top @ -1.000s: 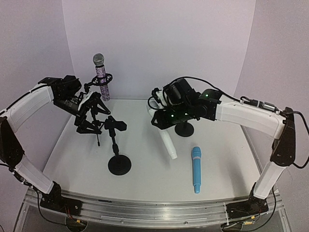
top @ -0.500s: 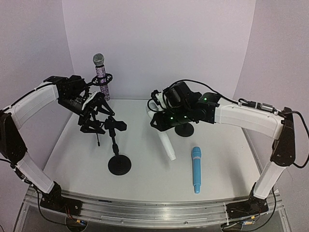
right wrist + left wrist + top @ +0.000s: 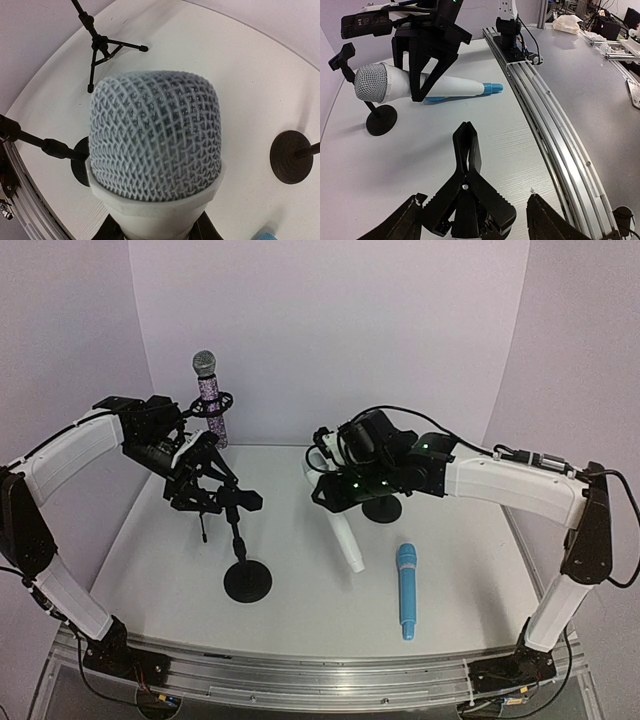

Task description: Attach the microphones to the stand

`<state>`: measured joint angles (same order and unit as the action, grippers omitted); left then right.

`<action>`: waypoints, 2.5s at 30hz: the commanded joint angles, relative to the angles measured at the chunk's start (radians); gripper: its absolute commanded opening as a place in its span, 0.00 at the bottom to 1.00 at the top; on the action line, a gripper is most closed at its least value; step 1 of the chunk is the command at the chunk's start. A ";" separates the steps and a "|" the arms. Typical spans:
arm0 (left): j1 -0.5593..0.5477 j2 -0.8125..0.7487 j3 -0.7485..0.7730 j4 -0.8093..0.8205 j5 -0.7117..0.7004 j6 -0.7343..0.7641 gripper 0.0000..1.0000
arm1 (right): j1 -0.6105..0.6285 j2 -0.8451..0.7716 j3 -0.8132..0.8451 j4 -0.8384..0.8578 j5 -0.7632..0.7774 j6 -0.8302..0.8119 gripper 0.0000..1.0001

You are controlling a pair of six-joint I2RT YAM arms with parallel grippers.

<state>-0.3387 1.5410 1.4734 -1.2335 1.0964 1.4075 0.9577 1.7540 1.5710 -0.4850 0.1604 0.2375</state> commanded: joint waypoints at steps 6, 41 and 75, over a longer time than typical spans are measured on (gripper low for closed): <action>-0.007 0.007 0.047 -0.027 0.020 0.016 0.46 | -0.005 -0.067 -0.003 0.040 -0.001 0.011 0.00; -0.007 -0.057 -0.075 0.111 0.067 -0.085 0.00 | 0.126 -0.021 -0.262 1.155 -0.245 -0.279 0.00; -0.007 -0.058 -0.078 0.117 0.078 -0.100 0.81 | 0.126 0.104 -0.316 1.444 -0.260 -0.180 0.00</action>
<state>-0.3388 1.5120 1.3979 -1.1176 1.1678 1.2956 1.0790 1.8664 1.2603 0.8982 -0.0910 0.0494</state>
